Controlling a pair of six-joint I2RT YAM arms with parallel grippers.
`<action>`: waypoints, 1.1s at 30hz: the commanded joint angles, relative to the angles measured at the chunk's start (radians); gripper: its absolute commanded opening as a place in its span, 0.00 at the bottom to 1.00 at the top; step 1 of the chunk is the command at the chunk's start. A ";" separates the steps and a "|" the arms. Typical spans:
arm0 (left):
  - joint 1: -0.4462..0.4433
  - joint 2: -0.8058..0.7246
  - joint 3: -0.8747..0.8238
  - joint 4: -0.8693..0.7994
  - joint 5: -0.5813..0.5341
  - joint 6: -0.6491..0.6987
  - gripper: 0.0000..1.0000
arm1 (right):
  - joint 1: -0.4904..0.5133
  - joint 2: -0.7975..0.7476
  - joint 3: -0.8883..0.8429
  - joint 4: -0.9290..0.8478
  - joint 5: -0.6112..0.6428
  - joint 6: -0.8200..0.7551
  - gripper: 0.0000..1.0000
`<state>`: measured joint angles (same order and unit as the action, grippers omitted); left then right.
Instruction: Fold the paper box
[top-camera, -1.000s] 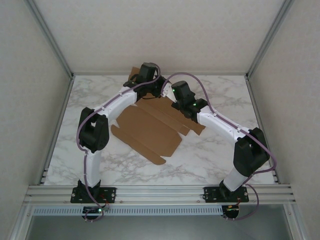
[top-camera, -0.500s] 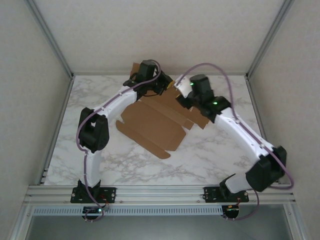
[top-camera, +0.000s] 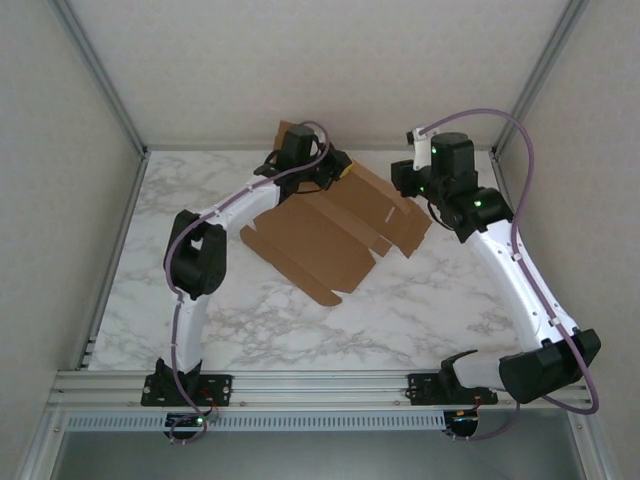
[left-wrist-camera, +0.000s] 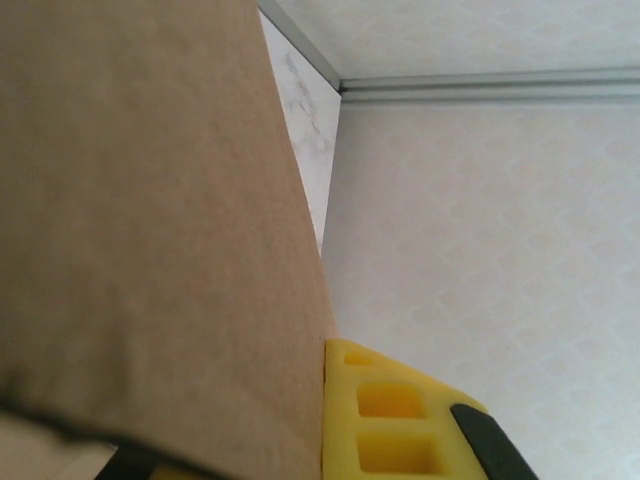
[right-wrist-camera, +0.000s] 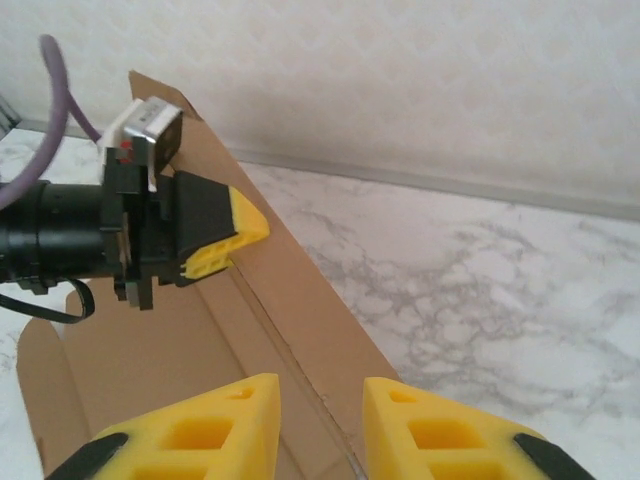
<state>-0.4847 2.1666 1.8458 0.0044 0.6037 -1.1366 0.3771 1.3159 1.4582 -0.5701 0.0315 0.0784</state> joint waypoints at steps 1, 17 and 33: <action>0.005 -0.020 0.016 0.123 0.066 0.076 0.00 | -0.006 0.005 0.060 -0.065 -0.075 0.109 0.28; 0.015 0.125 0.049 0.231 0.073 -0.043 0.00 | 0.337 -0.012 -0.496 0.187 -0.073 0.348 0.00; 0.018 0.116 0.076 0.102 0.057 0.012 0.00 | 0.499 0.512 -0.376 0.117 0.255 0.398 0.00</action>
<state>-0.4759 2.3215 1.9003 0.1505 0.6590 -1.1702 0.8696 1.7969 1.0626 -0.4156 0.2134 0.4416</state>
